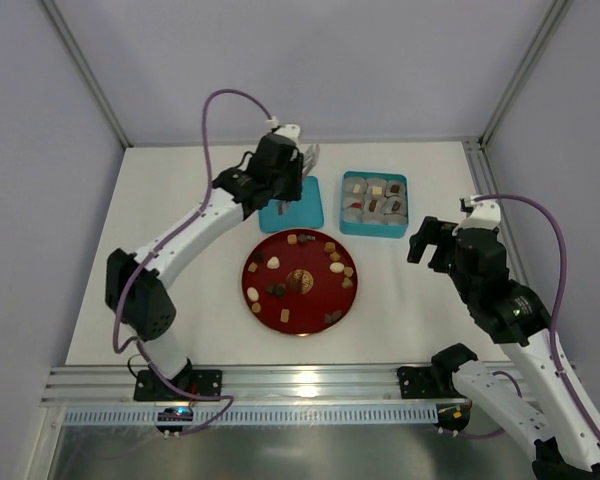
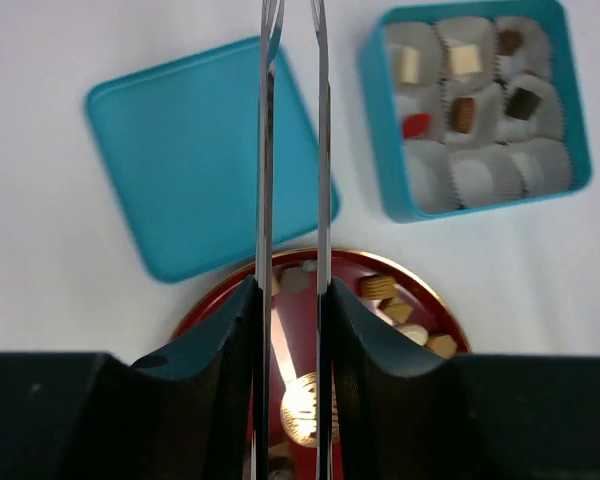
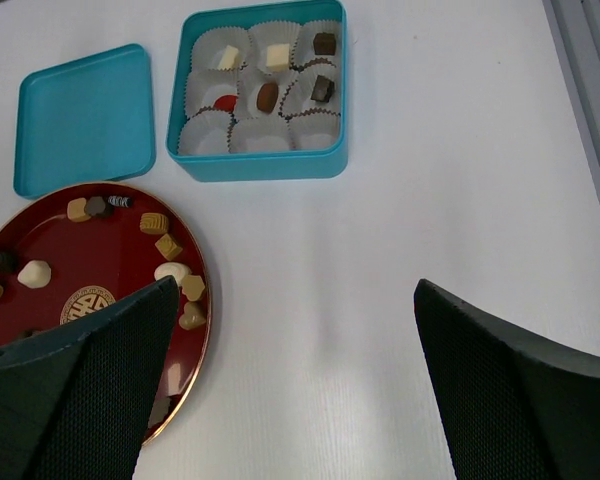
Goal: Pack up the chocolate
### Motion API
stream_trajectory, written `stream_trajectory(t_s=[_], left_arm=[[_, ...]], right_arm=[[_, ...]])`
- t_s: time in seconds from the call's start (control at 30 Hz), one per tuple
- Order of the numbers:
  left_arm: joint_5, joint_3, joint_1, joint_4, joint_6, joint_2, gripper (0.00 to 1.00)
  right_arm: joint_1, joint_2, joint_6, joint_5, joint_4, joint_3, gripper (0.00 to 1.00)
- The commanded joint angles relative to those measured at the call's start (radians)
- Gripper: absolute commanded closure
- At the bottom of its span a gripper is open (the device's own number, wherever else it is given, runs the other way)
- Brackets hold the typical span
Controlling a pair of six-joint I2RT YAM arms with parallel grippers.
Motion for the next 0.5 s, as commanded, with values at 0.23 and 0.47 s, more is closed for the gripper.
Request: stream_trajectory(t_s=[0.23,0.47], left_arm=[[-0.101,-0.434,0.376,0.062,-0.096,-0.263,0.65],[-0.113,-0.465,0.491,0.113,-0.089,-0.125,0.64]], right_arm=[[-0.003,0.037,0.009,-0.103,0.083,-0.011,0.0],[-0.003,0.033,0.02,-0.135,0.113,-0.04,0.0]])
